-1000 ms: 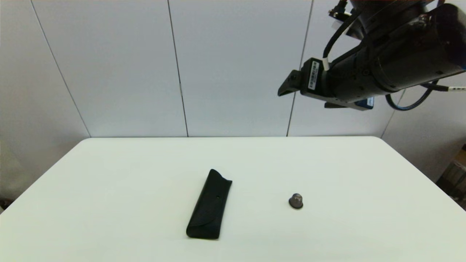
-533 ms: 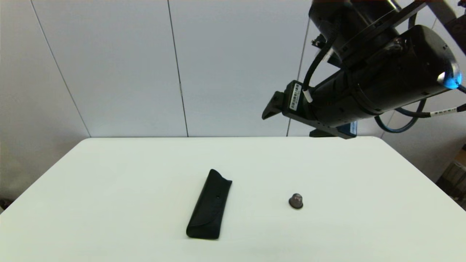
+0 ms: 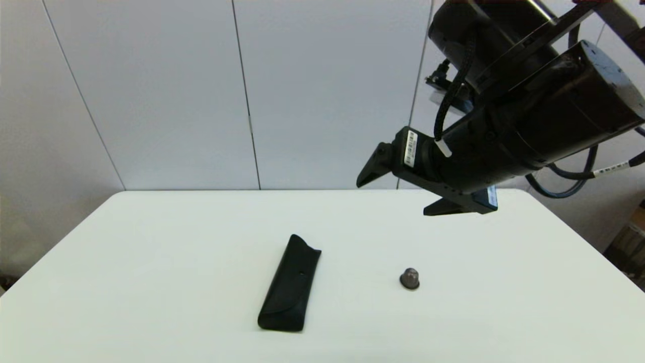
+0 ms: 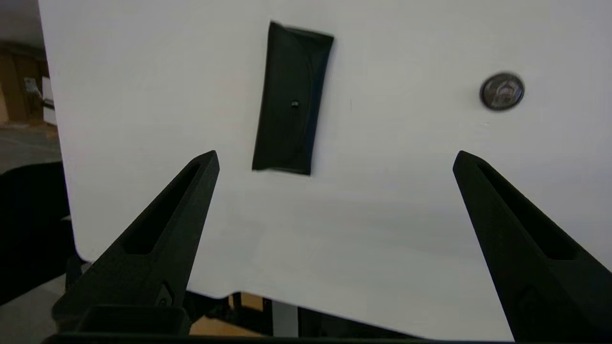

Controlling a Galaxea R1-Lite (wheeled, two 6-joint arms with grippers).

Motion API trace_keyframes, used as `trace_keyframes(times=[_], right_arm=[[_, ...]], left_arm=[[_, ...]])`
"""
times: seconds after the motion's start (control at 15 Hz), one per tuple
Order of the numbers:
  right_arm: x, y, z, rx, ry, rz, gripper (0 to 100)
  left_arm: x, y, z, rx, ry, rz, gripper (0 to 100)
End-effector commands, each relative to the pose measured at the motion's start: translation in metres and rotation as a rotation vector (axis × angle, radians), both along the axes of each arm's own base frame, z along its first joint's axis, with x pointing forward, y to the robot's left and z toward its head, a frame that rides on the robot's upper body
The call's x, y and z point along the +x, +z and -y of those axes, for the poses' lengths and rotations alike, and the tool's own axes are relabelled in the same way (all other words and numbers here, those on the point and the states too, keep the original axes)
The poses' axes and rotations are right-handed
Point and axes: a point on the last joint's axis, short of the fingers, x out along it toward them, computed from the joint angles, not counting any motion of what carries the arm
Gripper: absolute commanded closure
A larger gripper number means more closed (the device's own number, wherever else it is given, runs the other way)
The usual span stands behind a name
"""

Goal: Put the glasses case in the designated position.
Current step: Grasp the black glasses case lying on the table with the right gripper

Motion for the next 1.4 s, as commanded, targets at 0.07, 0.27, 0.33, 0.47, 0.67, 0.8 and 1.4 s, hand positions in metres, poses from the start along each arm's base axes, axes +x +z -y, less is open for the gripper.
trace_keyframes(times=[0.07,0.27,0.33,0.47,0.67,0.8,1.4], right_arm=[[-0.007,-0.007,-0.008,-0.015,0.04,-0.067,0],[-0.009,-0.015,-0.022,-0.039,0.078,-0.079,0],[-0.013,-0.016,-0.029,-0.044,0.103,-0.075,0],[-0.015,-0.022,-0.04,-0.053,0.124,-0.074,0],[-0.014,-0.03,-0.052,-0.064,0.14,-0.074,0],[-0.009,-0.037,-0.062,-0.075,0.132,-0.057,0],[0.004,-0.075,-0.099,-0.135,0.107,-0.034,0]], left_arm=[[0.0,0.0,0.0,-0.001,0.001,0.002,0],[0.0,0.0,0.0,-0.001,0.001,-0.001,0],[0.0,0.0,0.0,-0.001,0.002,0.002,0],[0.0,0.0,0.0,-0.001,0.001,0.002,0],[0.0,0.0,0.0,-0.001,0.002,0.002,0],[0.0,0.0,0.0,-0.001,0.001,-0.001,0],[0.0,0.0,0.0,-0.001,0.001,-0.001,0]])
